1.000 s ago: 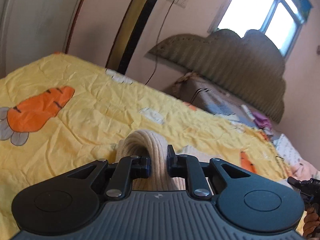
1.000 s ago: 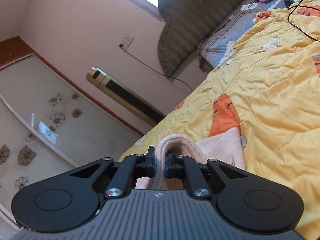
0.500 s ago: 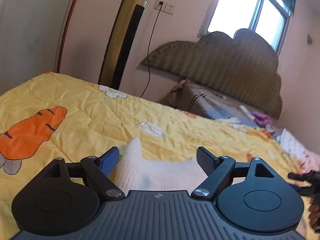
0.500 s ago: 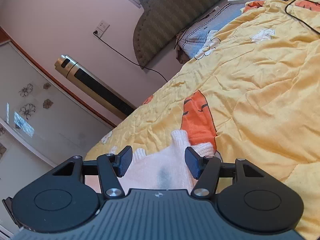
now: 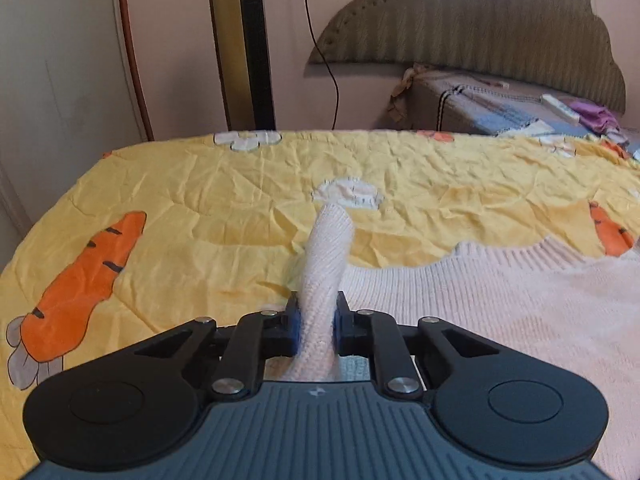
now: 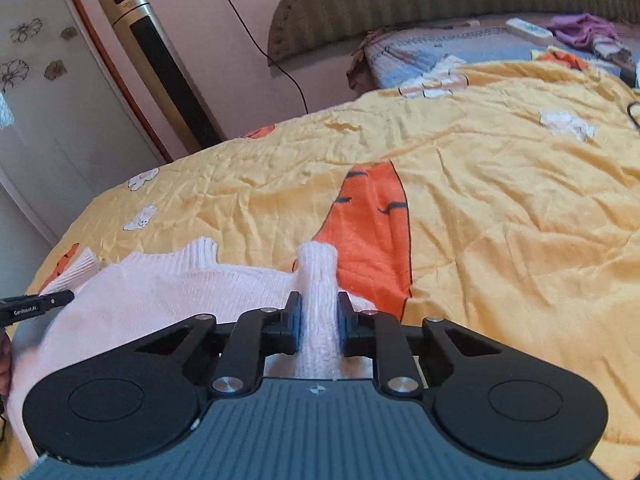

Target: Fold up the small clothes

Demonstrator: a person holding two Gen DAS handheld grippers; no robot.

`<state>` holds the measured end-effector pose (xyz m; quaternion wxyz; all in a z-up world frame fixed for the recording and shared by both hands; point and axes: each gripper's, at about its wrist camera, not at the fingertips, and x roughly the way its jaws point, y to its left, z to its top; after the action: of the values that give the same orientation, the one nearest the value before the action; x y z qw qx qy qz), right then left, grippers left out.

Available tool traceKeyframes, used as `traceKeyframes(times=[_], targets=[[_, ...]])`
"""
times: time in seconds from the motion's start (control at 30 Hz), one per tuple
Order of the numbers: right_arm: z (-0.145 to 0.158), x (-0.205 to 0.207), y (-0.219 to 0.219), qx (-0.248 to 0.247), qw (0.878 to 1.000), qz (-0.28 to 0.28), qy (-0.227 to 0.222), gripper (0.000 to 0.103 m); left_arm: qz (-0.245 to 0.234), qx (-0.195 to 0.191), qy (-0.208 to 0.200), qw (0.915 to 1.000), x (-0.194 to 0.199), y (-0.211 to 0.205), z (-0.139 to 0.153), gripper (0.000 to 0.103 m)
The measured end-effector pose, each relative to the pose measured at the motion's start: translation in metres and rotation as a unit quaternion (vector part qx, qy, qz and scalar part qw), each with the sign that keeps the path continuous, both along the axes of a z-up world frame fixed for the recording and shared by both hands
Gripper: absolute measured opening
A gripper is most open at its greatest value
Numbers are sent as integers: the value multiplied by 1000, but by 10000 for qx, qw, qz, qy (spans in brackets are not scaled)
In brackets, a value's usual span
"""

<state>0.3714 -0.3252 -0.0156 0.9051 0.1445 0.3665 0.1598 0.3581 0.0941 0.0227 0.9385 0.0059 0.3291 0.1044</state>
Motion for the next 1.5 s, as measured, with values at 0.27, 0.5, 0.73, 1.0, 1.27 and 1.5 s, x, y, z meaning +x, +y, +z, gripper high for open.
traceKeyframes(times=[0.27, 0.5, 0.73, 1.0, 1.27, 1.5], targets=[[-19, 8, -23, 487, 9967, -638, 102, 12, 221, -31, 111, 9997, 13, 3, -22, 18], [0, -43, -48, 1448, 9832, -1057, -329, 60, 513, -705, -860, 9925, -69, 22, 17, 28], [-3, -175, -76, 2544, 9640, -712, -302, 74, 668, -2139, -847, 9709, -183, 23, -8, 52], [-44, -220, -54, 3124, 9443, -916, 475, 72, 1211, -3220, -1088, 9326, -214, 22, -20, 57], [-44, -196, -20, 2937, 9481, -1084, 551, 76, 1343, -4084, -531, 9013, -197, 27, -56, 66], [-43, -188, -8, 2661, 9548, -1263, 388, 76, 1403, -4188, -773, 8939, -164, 39, -63, 64]])
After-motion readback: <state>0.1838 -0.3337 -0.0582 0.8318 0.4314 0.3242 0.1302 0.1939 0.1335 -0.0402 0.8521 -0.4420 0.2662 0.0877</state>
